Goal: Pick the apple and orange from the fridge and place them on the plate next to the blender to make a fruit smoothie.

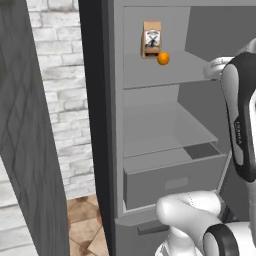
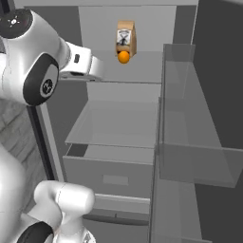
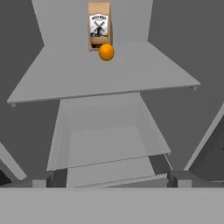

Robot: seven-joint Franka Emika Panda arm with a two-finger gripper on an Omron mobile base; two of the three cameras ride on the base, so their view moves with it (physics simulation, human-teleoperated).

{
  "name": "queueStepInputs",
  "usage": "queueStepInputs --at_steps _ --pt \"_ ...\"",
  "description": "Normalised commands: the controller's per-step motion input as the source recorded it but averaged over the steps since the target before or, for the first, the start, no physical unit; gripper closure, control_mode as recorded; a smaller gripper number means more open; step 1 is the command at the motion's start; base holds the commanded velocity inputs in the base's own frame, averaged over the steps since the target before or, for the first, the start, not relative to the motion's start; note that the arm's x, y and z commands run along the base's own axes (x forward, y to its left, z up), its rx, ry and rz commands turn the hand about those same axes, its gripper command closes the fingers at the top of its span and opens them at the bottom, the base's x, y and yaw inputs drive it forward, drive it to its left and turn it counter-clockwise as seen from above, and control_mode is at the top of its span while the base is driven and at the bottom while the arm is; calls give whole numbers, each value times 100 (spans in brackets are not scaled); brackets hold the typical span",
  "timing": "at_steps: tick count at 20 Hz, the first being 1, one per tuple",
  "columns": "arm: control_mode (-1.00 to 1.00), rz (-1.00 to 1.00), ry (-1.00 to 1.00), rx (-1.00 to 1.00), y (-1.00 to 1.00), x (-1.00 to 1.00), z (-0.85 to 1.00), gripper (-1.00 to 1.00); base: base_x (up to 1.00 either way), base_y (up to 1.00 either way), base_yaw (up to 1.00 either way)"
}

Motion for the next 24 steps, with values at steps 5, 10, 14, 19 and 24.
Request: queueStepInputs --at_steps 5,10,14,19,24 --pt "-100 -2 0 0 0 89 -6 -100 0 0 0" --pt "-100 -1 0 3 0 100 -22 -100 0 0 0" --pt "-100 0 2 8 0 100 -40 -100 0 0 0" --pt "-100 0 7 10 0 100 -13 -100 0 0 0" --pt "-100 -1 12 5 0 88 0 -100 0 0 0"
